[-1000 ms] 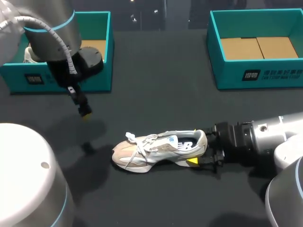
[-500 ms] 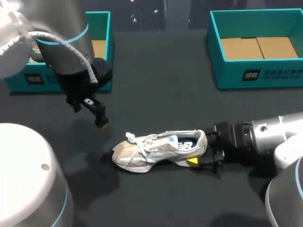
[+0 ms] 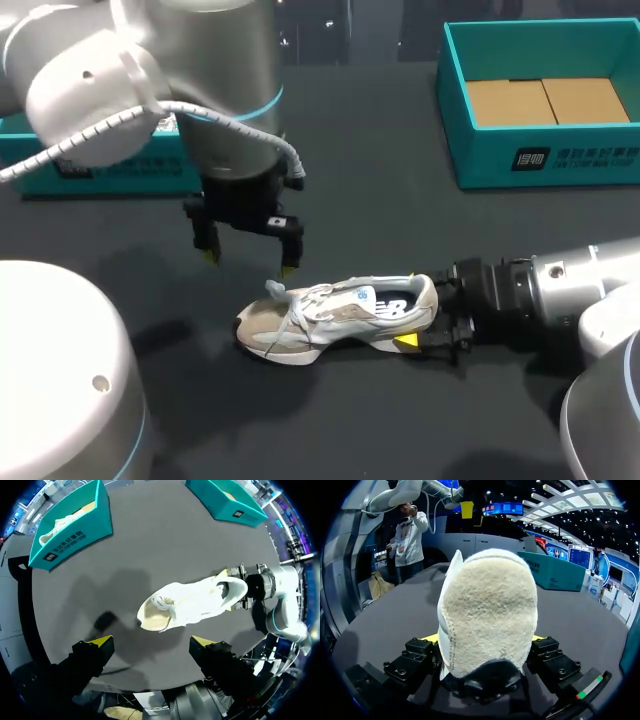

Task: Take the shoe out of the shoebox, open the shoe tongue, remove and reinsert the insole, then place the shoe into the shoebox

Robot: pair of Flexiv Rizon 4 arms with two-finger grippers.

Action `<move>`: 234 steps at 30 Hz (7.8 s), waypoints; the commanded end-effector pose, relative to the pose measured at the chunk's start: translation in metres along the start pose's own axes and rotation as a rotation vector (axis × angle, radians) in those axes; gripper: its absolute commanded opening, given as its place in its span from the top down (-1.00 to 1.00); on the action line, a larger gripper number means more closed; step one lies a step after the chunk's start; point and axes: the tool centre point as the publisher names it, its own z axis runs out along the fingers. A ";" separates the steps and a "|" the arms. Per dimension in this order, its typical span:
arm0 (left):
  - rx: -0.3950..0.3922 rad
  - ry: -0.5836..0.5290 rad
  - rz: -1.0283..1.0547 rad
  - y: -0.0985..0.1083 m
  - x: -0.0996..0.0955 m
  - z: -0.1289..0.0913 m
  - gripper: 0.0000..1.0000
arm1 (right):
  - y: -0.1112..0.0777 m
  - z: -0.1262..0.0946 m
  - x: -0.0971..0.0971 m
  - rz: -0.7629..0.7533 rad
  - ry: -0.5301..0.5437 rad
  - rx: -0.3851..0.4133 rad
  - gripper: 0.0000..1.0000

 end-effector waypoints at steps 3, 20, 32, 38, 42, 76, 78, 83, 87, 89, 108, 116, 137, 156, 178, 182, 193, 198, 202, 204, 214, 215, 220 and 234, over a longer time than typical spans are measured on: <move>-0.080 -0.042 -0.054 -0.010 0.019 0.006 -1.00 | 0.000 -0.001 0.001 0.000 -0.002 0.005 1.00; -0.049 -0.093 -0.198 -0.012 0.065 0.029 -1.00 | 0.000 -0.001 0.001 0.000 -0.002 0.005 1.00; -0.084 -0.139 -0.270 -0.037 0.109 0.048 -1.00 | 0.000 -0.001 0.001 0.000 -0.002 0.005 1.00; -0.097 -0.202 -0.288 -0.042 0.127 0.056 -1.00 | 0.000 -0.001 0.001 0.000 -0.002 0.005 1.00; -0.111 -0.245 -0.300 -0.043 0.134 0.064 -1.00 | 0.000 -0.001 0.001 0.000 -0.002 0.005 1.00; -0.187 -0.522 -0.374 -0.038 0.128 0.111 -0.57 | 0.000 -0.001 0.001 0.000 -0.002 0.005 1.00; -0.200 -0.531 -0.377 -0.039 0.124 0.110 -0.37 | 0.000 -0.001 0.001 0.000 -0.002 0.005 1.00; -0.214 -0.544 -0.371 -0.036 0.115 0.105 -0.04 | 0.000 -0.001 0.001 0.000 -0.002 0.005 1.00; -0.215 -0.544 -0.360 -0.033 0.111 0.101 -0.10 | 0.000 -0.001 0.001 0.000 -0.002 0.005 1.00; -0.218 -0.543 -0.353 -0.032 0.110 0.099 -0.17 | 0.000 -0.001 0.001 0.000 -0.002 0.005 1.00; -0.254 -0.563 -0.296 -0.039 0.121 0.092 0.04 | 0.000 -0.001 0.001 0.000 -0.002 0.005 1.00; -0.244 -0.553 -0.269 -0.039 0.118 0.084 0.85 | 0.000 -0.001 0.001 0.000 -0.002 0.005 1.00; -0.206 -0.509 -0.228 -0.025 0.104 0.072 0.51 | 0.000 -0.001 0.001 0.000 -0.002 0.005 1.00; -0.192 -0.343 -0.230 -0.009 0.065 0.052 1.00 | 0.000 -0.001 0.001 0.000 -0.002 0.005 1.00; -0.091 -0.299 -0.337 0.003 0.005 0.091 0.89 | 0.000 -0.001 0.001 0.000 -0.002 0.005 1.00; -0.090 -0.332 -0.345 0.001 0.002 0.101 0.55 | 0.000 -0.001 0.001 0.000 -0.002 0.005 1.00; -0.084 -0.408 -0.335 0.002 -0.019 0.114 0.07 | 0.000 -0.001 0.001 0.000 -0.002 0.005 1.00; -0.084 -0.428 -0.335 0.001 -0.027 0.119 0.05 | 0.000 -0.001 0.001 0.000 -0.002 0.005 1.00; -0.072 -0.396 -0.320 0.001 -0.030 0.107 0.01 | 0.000 -0.001 0.001 0.000 -0.002 0.005 1.00; -0.057 -0.364 -0.303 0.001 -0.030 0.095 0.01 | 0.000 -0.001 0.001 0.000 -0.002 0.005 1.00; 0.066 -0.165 -0.144 -0.001 -0.009 0.023 -0.04 | 0.000 -0.001 0.001 0.000 -0.002 0.005 1.00; 0.078 -0.153 -0.131 -0.002 -0.006 0.019 -0.04 | 0.000 -0.001 0.001 0.000 -0.002 0.005 1.00; 0.088 -0.084 -0.042 -0.009 0.009 0.000 -0.08 | 0.000 -0.001 0.001 0.000 -0.002 0.005 1.00; 0.028 0.155 0.545 -0.027 0.039 -0.029 0.09 | 0.000 -0.001 0.001 0.000 -0.002 0.005 1.00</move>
